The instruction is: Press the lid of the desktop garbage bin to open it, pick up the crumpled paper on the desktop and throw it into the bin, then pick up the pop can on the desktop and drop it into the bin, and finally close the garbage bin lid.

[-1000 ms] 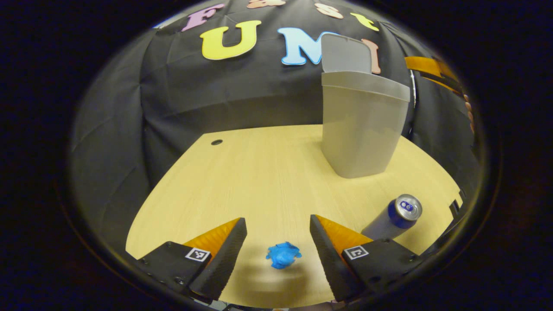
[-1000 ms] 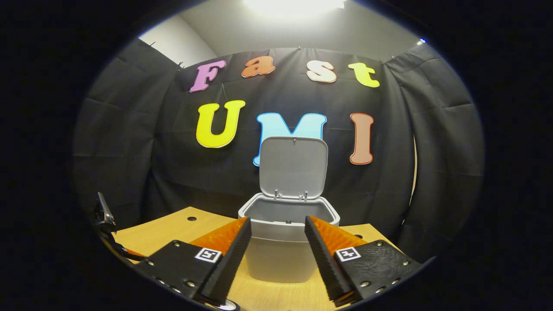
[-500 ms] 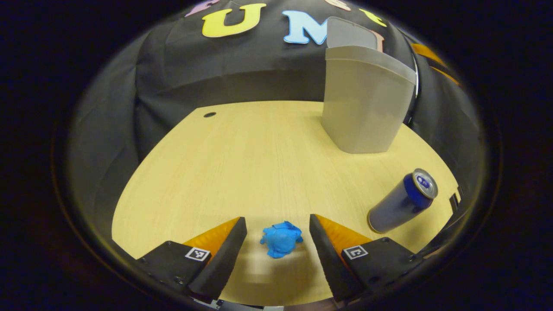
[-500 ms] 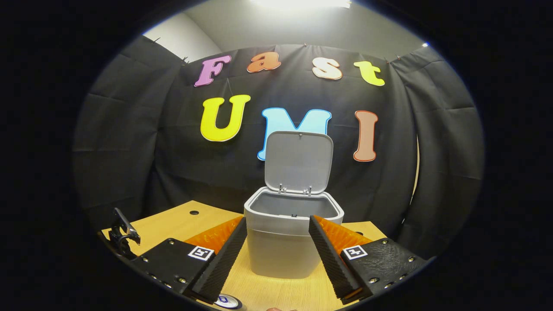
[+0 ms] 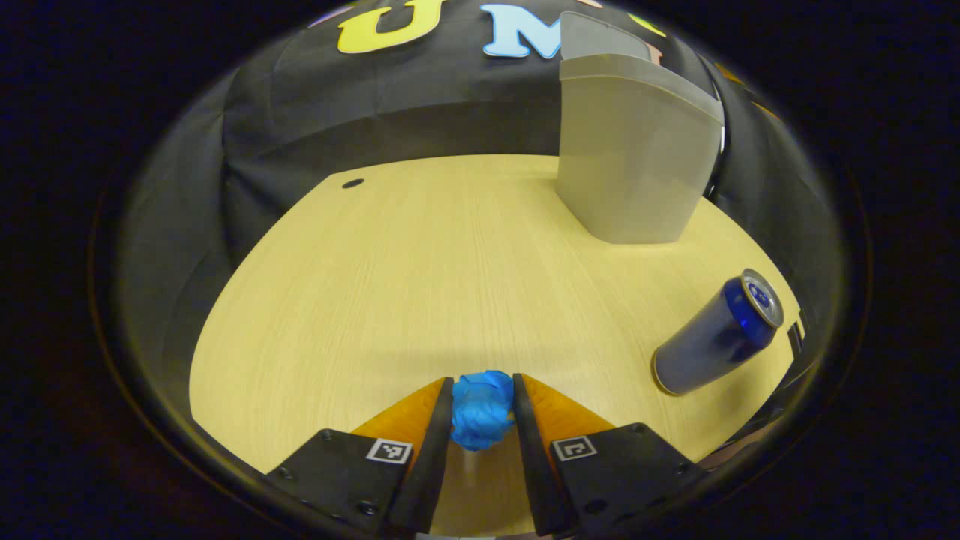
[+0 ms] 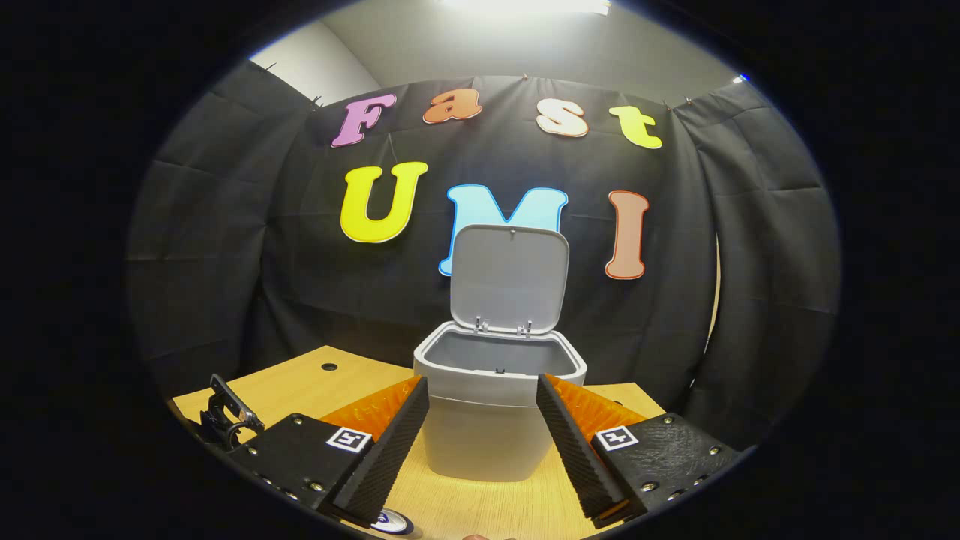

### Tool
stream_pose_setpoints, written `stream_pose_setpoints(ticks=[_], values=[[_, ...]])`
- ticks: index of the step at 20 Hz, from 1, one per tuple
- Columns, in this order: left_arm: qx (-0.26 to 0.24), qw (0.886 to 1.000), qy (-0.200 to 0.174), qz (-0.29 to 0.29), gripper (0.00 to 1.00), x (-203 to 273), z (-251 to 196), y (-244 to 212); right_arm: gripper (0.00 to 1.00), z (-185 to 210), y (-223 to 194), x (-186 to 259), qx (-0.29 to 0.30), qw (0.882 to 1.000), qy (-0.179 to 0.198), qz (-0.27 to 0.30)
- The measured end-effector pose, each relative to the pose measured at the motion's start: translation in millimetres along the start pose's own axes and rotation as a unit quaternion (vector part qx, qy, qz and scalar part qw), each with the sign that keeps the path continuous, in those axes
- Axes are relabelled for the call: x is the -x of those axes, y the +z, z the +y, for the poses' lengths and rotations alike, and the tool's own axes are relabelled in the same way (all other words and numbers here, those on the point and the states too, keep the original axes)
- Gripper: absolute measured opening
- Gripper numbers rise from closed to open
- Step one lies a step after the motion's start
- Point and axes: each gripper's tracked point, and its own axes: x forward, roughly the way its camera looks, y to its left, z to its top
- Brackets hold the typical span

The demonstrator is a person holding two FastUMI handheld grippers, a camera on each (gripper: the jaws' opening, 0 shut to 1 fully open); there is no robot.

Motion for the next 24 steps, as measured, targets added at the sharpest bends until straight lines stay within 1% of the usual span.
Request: stream_pose_setpoints(ticks=[3, 4, 5, 7, 8, 10, 13, 15, 16, 18, 19, 22, 24], values=[[0.004, 1.000, 0.006, 0.003, 0.53, -2, 5, 0, 0.93, -4, -3, -1, -0.003, 1.000, -0.005, 0.006], [0.004, 1.000, 0.011, 0.002, 0.45, -3, 9, 2, 0.93, -5, -4, -1, -0.002, 1.000, -0.006, 0.008], [0.007, 1.000, 0.009, 0.001, 0.36, -3, 8, 2, 0.93, -6, -6, -2, -0.002, 1.000, -0.007, 0.010], [0.008, 1.000, 0.000, -0.003, 0.36, -3, 4, 4, 0.93, -5, -8, -3, -0.005, 1.000, -0.007, 0.014], [0.004, 1.000, 0.012, -0.008, 0.36, -3, 9, 5, 0.93, -4, -8, -4, -0.006, 1.000, -0.004, 0.015], [0.001, 1.000, 0.017, -0.021, 0.25, 2, 9, 12, 0.93, -5, -8, -5, -0.006, 1.000, -0.003, 0.014], [-0.009, 0.999, 0.019, -0.043, 0.25, 9, 7, 22, 0.93, -3, -8, -7, -0.005, 1.000, 0.000, 0.012], [-0.017, 0.998, 0.019, -0.058, 0.27, 14, 4, 29, 0.93, -4, -7, -7, -0.005, 1.000, 0.000, 0.011], [-0.020, 0.998, 0.015, -0.064, 0.25, 17, 1, 31, 0.93, -4, -7, -8, -0.005, 1.000, 0.000, 0.010], [-0.020, 0.997, 0.009, -0.072, 0.27, 18, -3, 36, 0.93, -5, -6, -9, -0.006, 1.000, 0.001, 0.010], [-0.021, 0.997, 0.011, -0.076, 0.25, 19, -3, 38, 0.93, -6, -6, -9, -0.006, 1.000, 0.002, 0.009], [-0.010, 0.996, 0.017, -0.090, 0.24, 25, -6, 52, 0.93, -10, -3, -9, -0.005, 1.000, 0.004, 0.005], [0.003, 0.994, 0.022, -0.106, 0.27, 33, -5, 71, 0.93, -15, 1, -9, -0.003, 1.000, 0.007, 0.001]])
